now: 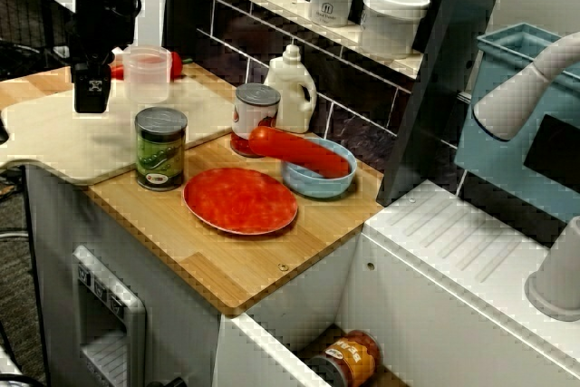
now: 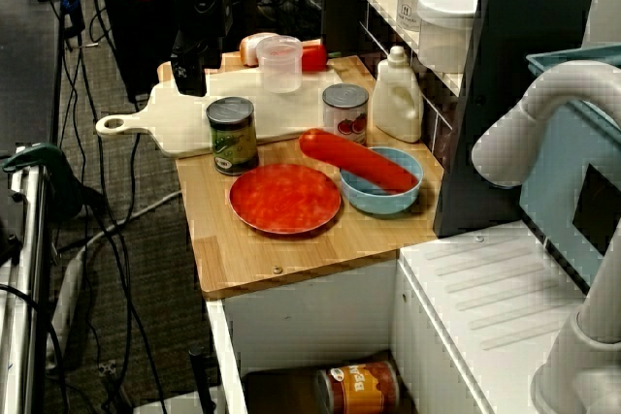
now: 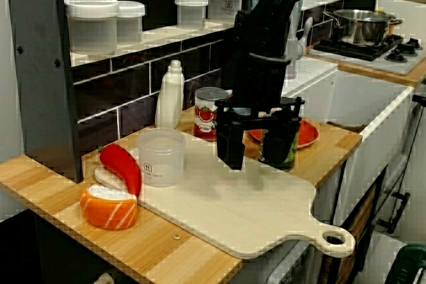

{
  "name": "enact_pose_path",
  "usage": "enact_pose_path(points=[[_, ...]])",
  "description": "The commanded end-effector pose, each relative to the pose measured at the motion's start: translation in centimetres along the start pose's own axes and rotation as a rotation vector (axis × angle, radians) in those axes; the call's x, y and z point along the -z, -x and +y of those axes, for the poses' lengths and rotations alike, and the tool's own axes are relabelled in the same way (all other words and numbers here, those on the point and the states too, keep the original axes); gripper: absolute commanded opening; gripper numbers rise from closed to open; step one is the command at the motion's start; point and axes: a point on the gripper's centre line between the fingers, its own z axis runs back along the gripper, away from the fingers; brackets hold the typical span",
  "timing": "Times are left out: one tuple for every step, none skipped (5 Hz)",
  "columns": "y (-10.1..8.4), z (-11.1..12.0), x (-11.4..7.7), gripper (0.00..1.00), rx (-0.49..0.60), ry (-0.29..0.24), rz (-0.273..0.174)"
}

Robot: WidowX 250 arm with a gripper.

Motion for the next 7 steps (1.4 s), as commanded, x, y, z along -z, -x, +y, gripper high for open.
enact_pose_path(points=[[0.0,0.0,0.0,1.0,0.0,0.0,0.0],[0.0,-0.1,0.7,1.0,-0.115,0.039,0.14],[1.0,-0.8,0.6,1.0,-0.167,0.098,0.199],[1.4,-1.1,0.3,1.0,-0.16,0.112,0.18],[1.5,-1.3,0.4,1.0,-0.154,0.119,0.143],[1.7,-1.0,0.0,1.0,-0.159,0.108,0.093],[2.3,0.2,-1.2,1.0,-0.204,0.101,0.005]])
